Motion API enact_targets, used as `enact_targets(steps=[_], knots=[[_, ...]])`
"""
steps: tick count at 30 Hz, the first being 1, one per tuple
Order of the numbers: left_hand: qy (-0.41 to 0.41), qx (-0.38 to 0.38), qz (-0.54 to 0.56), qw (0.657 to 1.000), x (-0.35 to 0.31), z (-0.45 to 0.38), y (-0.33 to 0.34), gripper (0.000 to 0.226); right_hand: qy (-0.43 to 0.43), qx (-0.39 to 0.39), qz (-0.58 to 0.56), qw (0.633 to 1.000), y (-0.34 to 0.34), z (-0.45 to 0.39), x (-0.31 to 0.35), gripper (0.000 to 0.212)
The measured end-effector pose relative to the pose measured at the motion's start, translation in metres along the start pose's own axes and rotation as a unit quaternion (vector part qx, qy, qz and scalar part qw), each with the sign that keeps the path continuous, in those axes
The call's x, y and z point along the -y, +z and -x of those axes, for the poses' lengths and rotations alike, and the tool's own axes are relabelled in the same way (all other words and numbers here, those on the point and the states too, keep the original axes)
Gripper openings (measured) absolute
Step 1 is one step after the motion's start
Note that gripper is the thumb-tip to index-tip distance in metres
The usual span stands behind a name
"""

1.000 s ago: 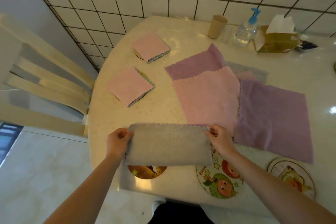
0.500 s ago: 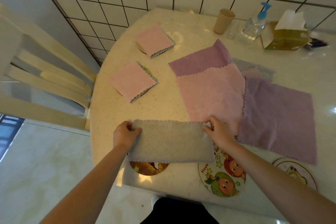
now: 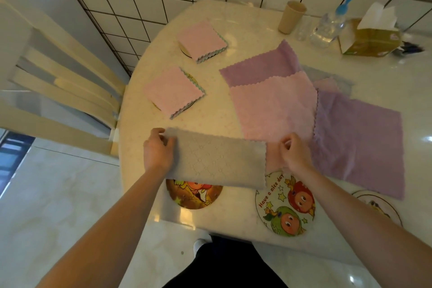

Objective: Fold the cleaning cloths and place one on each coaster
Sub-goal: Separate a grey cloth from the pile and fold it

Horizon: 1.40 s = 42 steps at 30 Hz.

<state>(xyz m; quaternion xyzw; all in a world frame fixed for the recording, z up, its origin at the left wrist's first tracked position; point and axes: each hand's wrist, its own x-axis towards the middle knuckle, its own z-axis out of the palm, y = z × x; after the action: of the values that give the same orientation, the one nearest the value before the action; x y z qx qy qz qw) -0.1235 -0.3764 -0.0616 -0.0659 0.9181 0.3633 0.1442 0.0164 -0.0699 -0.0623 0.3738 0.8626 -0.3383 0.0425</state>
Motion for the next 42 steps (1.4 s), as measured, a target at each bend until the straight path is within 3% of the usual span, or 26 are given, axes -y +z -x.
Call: enact_targets(steps=[3, 5, 7, 9, 11, 15, 21, 24, 29, 35, 40, 42], knots=[[0.178, -0.043, -0.143, 0.973, 0.013, 0.026, 0.006, 0.048, -0.098, -0.033, 0.046, 0.994, -0.001, 0.021, 0.012, 0.008], [0.314, -0.01, -0.185, 0.931, 0.023, 0.054, 0.013, 0.046, -0.206, 0.011, 0.085, 0.975, 0.007, 0.044, 0.016, 0.012], [0.435, 0.062, -0.214, 0.872, 0.039, 0.082, 0.02, 0.043, -0.334, 0.065, 0.136, 0.93, 0.021, 0.07, 0.014, 0.019], [0.491, 0.118, -0.26, 0.823, 0.055, 0.099, 0.03, 0.046, -0.441, 0.088, 0.205, 0.869, 0.035, 0.087, 0.006, 0.031], [0.471, 0.136, -0.307, 0.816, 0.069, 0.105, 0.033, 0.051, -0.489, 0.095, 0.26, 0.827, 0.046, 0.097, -0.003, 0.05], [0.413, 0.173, -0.342, 0.826, 0.079, 0.096, 0.019, 0.058, -0.493, 0.079, 0.327, 0.803, 0.043, 0.101, -0.013, 0.076], [0.32, 0.171, -0.322, 0.875, 0.087, 0.078, -0.017, 0.067, -0.478, 0.074, 0.402, 0.777, 0.047, 0.103, -0.018, 0.069], [0.274, 0.182, -0.331, 0.885, 0.09, 0.079, -0.023, 0.052, -0.468, 0.072, 0.418, 0.775, 0.046, 0.102, -0.016, 0.076], [0.217, 0.157, -0.376, 0.887, 0.066, 0.095, -0.008, 0.057, -0.475, 0.105, 0.431, 0.76, 0.037, 0.094, -0.001, 0.077], [0.326, 0.149, -0.326, 0.875, 0.01, 0.133, 0.05, 0.062, -0.557, 0.127, 0.316, 0.757, 0.001, 0.086, 0.021, 0.056], [0.243, 0.099, -0.307, 0.915, -0.028, 0.152, 0.092, 0.051, -0.605, 0.218, 0.242, 0.727, -0.033, 0.067, 0.016, 0.054], [0.224, 0.102, -0.32, 0.915, -0.03, 0.154, 0.101, 0.049, -0.62, 0.222, 0.242, 0.712, -0.041, 0.047, 0.017, 0.055]])
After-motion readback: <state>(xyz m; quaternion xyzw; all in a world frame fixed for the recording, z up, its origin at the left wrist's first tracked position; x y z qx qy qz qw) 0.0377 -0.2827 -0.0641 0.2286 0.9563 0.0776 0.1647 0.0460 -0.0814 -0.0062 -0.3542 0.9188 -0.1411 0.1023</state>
